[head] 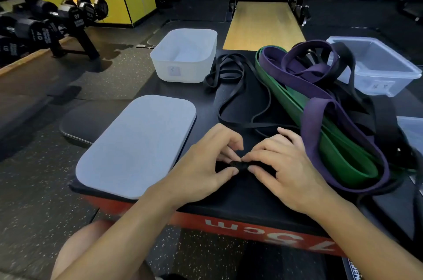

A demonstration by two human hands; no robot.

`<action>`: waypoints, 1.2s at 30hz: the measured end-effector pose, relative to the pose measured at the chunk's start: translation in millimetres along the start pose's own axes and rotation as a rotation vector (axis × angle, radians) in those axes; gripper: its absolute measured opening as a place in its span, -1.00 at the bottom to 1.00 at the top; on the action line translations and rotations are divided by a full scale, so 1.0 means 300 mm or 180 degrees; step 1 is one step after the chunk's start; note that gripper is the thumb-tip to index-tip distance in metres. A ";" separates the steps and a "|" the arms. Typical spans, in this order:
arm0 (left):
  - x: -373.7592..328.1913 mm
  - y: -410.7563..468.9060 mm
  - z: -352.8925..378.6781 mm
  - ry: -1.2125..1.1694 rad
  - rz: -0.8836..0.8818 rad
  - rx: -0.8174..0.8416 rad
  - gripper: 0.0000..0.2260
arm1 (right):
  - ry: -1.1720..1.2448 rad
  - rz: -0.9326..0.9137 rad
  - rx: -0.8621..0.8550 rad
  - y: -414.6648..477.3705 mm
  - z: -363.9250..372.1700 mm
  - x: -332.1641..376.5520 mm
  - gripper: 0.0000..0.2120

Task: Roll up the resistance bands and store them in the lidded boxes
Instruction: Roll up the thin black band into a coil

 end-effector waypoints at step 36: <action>0.101 -0.005 0.021 0.1566 0.0660 -0.0240 -0.84 | 0.0222 -0.0290 -0.0150 0.003 -0.007 0.000 -0.89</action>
Point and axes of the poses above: each hand's wrist, its own y-axis towards the middle knuckle, its own z-axis out of the palm, x = y × z, the point moved 1 cm from there along y, towards the middle knuckle, and after that the axes turned 8 degrees about z, right-handed, at the moved point
